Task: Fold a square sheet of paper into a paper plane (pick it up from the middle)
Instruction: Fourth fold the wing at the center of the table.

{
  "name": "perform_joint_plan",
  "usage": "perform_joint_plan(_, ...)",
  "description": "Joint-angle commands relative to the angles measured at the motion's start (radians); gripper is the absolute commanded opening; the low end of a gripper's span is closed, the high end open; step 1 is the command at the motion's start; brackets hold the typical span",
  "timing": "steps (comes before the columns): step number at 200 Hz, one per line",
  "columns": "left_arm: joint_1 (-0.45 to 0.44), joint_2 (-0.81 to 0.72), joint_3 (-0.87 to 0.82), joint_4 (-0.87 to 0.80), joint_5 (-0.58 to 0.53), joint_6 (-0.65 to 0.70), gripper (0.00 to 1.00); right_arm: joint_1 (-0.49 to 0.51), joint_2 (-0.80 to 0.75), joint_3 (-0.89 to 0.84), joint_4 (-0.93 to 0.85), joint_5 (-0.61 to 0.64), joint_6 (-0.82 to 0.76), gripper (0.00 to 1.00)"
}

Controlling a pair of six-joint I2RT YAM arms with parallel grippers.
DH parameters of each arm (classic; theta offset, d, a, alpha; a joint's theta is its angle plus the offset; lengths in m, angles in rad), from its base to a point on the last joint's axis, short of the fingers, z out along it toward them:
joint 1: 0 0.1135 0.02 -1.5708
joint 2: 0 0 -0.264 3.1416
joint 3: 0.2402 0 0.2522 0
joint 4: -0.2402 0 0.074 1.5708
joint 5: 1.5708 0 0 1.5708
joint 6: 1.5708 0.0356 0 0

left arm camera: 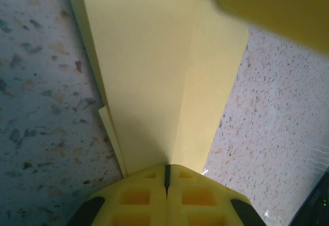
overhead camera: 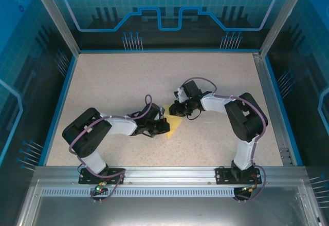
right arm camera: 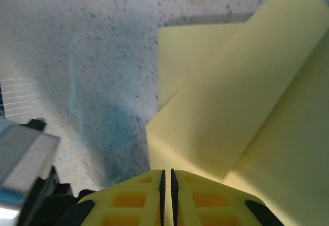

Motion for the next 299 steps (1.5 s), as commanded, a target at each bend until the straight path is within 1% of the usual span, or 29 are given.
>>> perform_joint_plan(1,-0.01,0.06,-0.054,-0.247,-0.053,0.024,0.01,0.001,0.058,-0.001,0.028,0.018,0.014,0.13)
perform_joint_plan(27,-0.011,0.061,-0.055,-0.246,-0.052,0.022,0.02,-0.022,0.097,0.034,0.015,0.062,0.009,0.12)
perform_joint_plan(45,-0.012,0.064,-0.055,-0.246,-0.053,0.023,0.01,-0.044,0.119,0.06,0.02,0.071,0.008,0.12)
perform_joint_plan(77,-0.012,0.071,-0.054,-0.245,-0.051,0.024,0.02,-0.089,0.154,0.127,0.015,0.066,0.009,0.12)
perform_joint_plan(120,-0.011,0.07,-0.057,-0.244,-0.05,0.019,0.01,-0.126,0.2,0.229,-0.051,0.085,-0.02,0.13)
perform_joint_plan(143,-0.012,0.07,-0.055,-0.244,-0.048,0.02,0.01,-0.145,0.236,0.259,-0.061,0.068,-0.021,0.13)
perform_joint_plan(162,-0.012,0.068,-0.055,-0.247,-0.049,0.021,0.01,-0.152,0.224,0.271,-0.074,0.052,-0.028,0.14)
perform_joint_plan(206,-0.011,0.063,-0.054,-0.247,-0.049,0.019,0.02,-0.145,0.087,0.231,-0.097,0.025,-0.051,0.16)
perform_joint_plan(233,-0.012,0.058,-0.05,-0.247,-0.049,0.018,0.01,-0.104,0.014,0.174,-0.09,0.002,-0.057,0.17)
perform_joint_plan(260,-0.012,0.056,-0.047,-0.247,-0.047,0.018,0.02,-0.072,0.011,0.138,-0.065,-0.005,-0.041,0.17)
perform_joint_plan(299,-0.011,0.048,-0.045,-0.247,-0.045,0.019,0.01,-0.021,0.06,0.115,-0.023,-0.02,-0.003,0.15)
